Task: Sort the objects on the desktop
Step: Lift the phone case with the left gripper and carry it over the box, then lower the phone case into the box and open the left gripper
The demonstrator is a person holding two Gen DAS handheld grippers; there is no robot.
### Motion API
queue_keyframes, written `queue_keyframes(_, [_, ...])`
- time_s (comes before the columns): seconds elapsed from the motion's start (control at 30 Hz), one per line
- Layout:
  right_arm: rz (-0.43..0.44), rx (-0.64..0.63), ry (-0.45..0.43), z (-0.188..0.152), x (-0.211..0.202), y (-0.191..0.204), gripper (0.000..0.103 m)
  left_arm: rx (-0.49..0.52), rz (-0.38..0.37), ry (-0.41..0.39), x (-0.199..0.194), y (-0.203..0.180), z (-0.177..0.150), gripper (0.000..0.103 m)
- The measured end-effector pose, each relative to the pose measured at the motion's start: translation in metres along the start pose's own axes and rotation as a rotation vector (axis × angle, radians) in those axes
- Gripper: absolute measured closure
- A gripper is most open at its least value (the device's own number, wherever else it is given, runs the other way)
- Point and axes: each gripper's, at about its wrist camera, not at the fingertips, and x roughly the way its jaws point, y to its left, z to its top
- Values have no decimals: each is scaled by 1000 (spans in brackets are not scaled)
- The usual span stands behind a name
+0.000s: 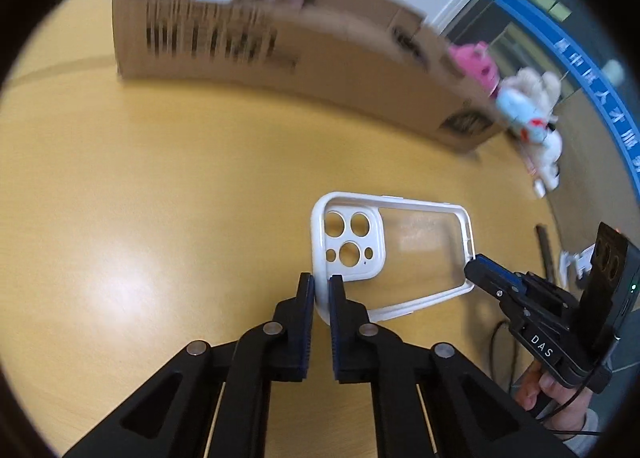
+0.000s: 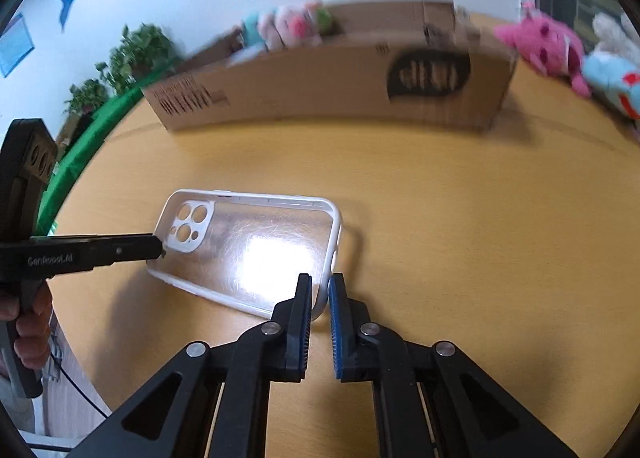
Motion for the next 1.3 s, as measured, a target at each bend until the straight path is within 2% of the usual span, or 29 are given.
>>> queue_keyframes(0.1, [17,-13,-117,30,-31,5,96,81,0,-118,-41,-19,33,97])
queue_keyframes(0.27, [2,-85,-305,114,-72,16,96,201,26,-291,-94,-49,101,97])
queue_keyframes(0.33, [-17,-111,-353,151,-78,22,96,239,34,-336,-107,-61,131,97])
queue_keyframes(0.43, [-9,-100,-361,197,-74,15,96,294,47,-359,-111,-74,172,97])
queue_keyframes(0.5, [-14,-89,-338,221,-63,6,96,321,68,-327,-98,-75,199,97])
queue_keyframes(0.6, [-17,-61,-269,247,-31,-6,96,308,71,-251,-66,-65,229,97])
queue_keyframes(0.73, [-3,8,-102,261,33,-38,96,249,64,-102,-4,-44,252,97])
queue_keyframes(0.9, [-18,56,88,254,91,-67,96,139,46,74,70,-18,250,97])
queue_keyframes(1.1, [-19,70,258,235,131,-89,93,91,71,197,115,-12,238,98])
queue_keyframes(1.17, [-7,76,281,231,134,-94,93,91,90,226,125,-14,234,98])
queue_keyframes(1.3, [-10,107,222,230,113,-108,73,102,103,266,138,-26,224,98])
